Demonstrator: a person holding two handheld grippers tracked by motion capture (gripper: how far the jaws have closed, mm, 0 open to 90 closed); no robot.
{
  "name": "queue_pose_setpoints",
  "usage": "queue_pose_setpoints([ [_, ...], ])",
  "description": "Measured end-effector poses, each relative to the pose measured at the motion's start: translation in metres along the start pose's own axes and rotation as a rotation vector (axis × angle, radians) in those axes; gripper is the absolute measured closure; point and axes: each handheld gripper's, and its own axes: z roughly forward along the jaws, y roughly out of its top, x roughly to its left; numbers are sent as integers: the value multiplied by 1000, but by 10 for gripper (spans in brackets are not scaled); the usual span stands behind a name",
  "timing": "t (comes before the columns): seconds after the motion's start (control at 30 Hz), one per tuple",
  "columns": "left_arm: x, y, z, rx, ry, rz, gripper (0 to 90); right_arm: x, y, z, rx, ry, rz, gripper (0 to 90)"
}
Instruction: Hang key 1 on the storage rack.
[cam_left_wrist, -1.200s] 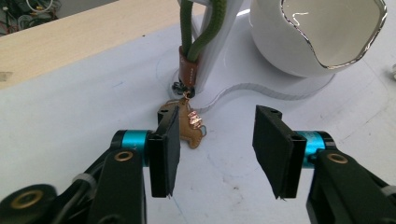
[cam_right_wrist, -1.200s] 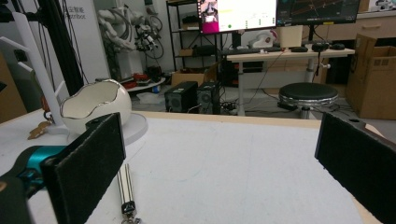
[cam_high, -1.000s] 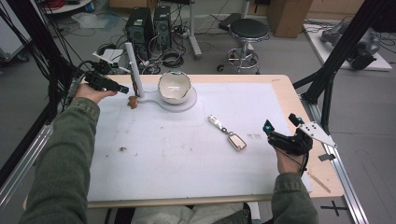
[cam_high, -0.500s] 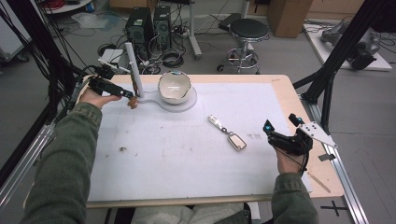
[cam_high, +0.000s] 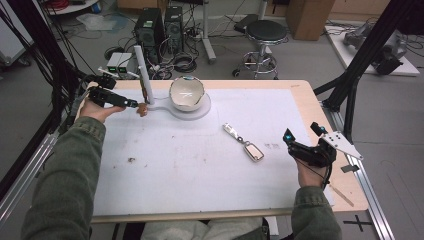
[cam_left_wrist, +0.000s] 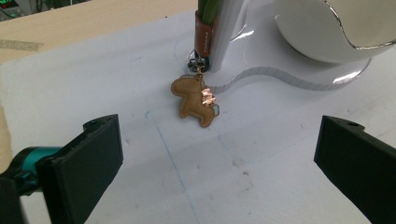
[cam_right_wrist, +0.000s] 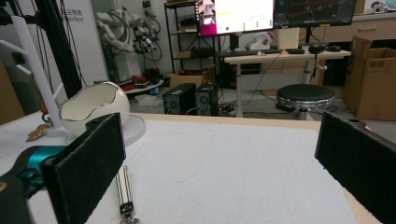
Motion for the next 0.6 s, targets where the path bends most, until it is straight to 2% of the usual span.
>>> queue_pose_setpoints([
  [0.07,0,-3,-2,-10,-2,-10,16,0,0,0,-1,-1,3,7],
  [0.17,1,-8,-4,-18,22,-24,16,0,0,0,-1,-2,8,6],
  [0.27,1,-13,-6,-24,11,-19,16,0,0,0,-1,-2,9,7],
  [0.6,0,-32,-13,-65,19,-18,16,-1,0,0,-2,-4,5,6],
])
